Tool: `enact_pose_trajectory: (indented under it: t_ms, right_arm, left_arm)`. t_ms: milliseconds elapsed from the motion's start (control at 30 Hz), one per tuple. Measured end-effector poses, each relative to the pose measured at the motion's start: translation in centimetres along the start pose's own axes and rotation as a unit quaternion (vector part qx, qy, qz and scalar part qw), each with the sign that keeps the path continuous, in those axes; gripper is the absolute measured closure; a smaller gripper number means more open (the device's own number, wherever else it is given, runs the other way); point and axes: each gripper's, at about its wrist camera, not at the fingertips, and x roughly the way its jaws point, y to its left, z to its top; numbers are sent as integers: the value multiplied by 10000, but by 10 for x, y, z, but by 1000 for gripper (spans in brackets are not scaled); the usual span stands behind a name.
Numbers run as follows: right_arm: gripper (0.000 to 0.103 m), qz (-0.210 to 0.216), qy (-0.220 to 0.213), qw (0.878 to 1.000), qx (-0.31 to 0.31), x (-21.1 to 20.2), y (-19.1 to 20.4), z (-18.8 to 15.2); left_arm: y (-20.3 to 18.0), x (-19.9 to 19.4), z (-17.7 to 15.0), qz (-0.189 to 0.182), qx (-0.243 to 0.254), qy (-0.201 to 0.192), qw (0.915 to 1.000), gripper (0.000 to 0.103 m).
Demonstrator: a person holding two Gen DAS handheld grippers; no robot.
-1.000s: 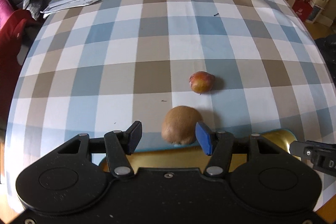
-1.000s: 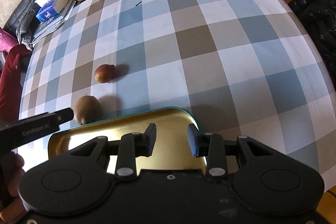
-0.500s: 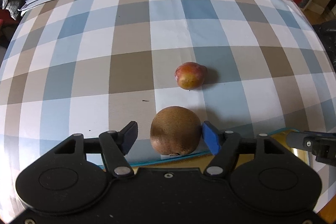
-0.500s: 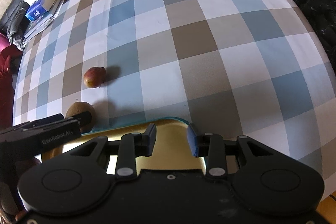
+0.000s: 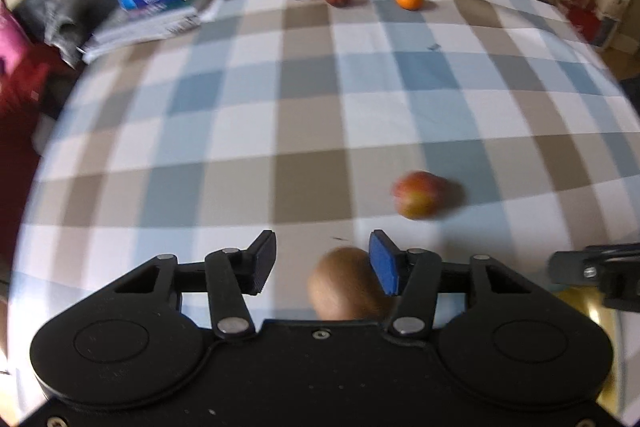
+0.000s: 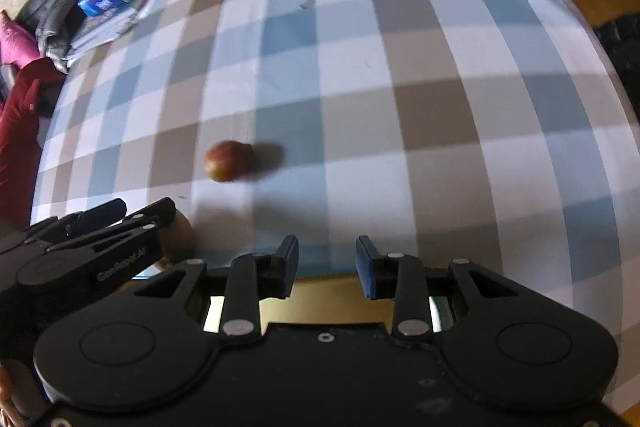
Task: Organize fruits
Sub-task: 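Grasp the second brown kiwi with the left tool while the right tool reaches the red plum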
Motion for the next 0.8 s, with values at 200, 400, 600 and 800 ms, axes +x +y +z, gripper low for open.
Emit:
enact_pose_trajectory:
  t_ms: [200,400,600,800]
  right_arm:
    - [68,187,-58,9994,-276,5,16,19]
    - [68,209,111,9995,-214,34,21,42]
    - [68,397,81,9985,-359,43,34,58]
    - [69,619,107,9968,-485,50,47,69]
  left_arm:
    - [8,5,4,148,-195,62,9997,43]
    - [28,20,3,484,-741,445,9951,43]
    - [56,35,-7,366,-1386,940,9852,43]
    - [68,37,-11,245,-1659,1096,9797,43]
